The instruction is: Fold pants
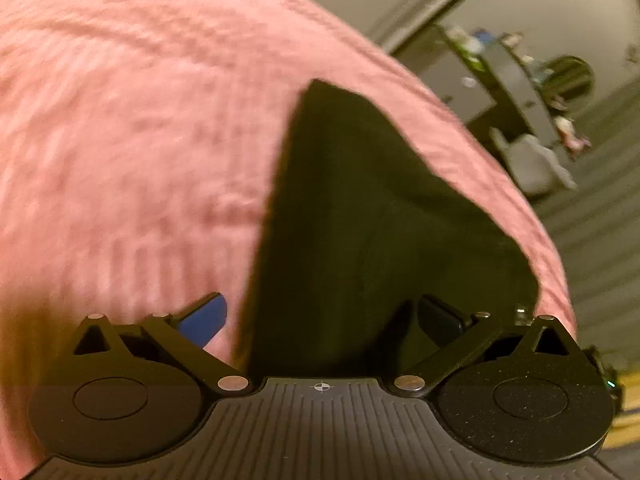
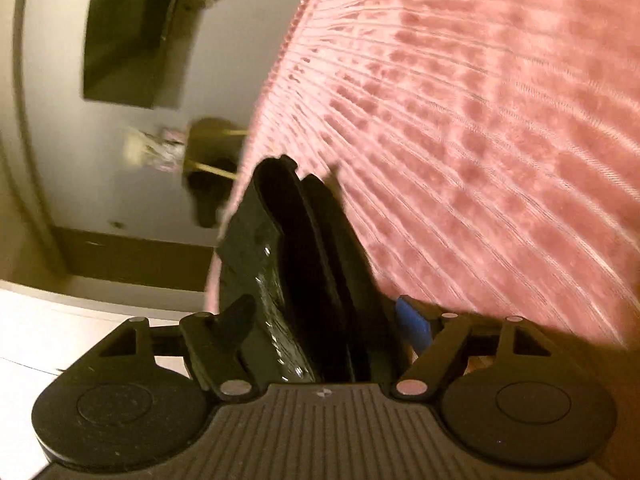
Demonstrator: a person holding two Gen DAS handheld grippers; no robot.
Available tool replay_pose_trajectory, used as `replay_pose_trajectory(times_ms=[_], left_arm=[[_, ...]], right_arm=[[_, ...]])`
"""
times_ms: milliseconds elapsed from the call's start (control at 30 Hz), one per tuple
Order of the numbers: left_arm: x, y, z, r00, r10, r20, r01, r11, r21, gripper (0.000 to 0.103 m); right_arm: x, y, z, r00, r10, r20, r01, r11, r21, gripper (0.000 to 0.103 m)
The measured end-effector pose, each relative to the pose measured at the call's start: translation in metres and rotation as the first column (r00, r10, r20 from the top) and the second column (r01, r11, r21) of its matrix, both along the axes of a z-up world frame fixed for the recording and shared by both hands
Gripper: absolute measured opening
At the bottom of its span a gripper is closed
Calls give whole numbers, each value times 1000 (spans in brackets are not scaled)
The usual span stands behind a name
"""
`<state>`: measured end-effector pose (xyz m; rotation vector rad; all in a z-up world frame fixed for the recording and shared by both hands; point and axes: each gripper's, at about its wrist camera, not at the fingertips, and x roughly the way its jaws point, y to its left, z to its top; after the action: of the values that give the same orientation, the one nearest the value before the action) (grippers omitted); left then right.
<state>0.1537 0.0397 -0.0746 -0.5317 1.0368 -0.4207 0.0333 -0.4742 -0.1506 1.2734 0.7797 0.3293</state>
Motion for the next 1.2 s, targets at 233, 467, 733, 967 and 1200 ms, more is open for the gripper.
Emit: replay_pose_trajectory(times_ms=[233, 467, 733, 967, 1200], left_arm=[[29, -27, -8, 993, -116, 5, 116, 993, 30, 103], [36, -33, 1, 991, -133, 1, 133, 990, 55, 103], [29, -38, 33, 985, -138, 108, 140, 990, -10, 103], [34, -32, 78, 968, -51, 246, 64, 997, -49, 101], [41, 3, 88, 948, 182, 262, -215, 971, 104, 101]], right_arm=[[39, 16, 3, 992, 107, 65, -106, 994, -21, 78], [58, 41, 23, 989, 134, 64, -122, 980, -157, 63], [55, 55, 65, 983, 149, 105, -117, 958, -263, 41], [98, 86, 127, 962, 194, 190, -126, 938, -323, 41], [136, 107, 164, 984, 112, 139, -33, 879, -476, 83]])
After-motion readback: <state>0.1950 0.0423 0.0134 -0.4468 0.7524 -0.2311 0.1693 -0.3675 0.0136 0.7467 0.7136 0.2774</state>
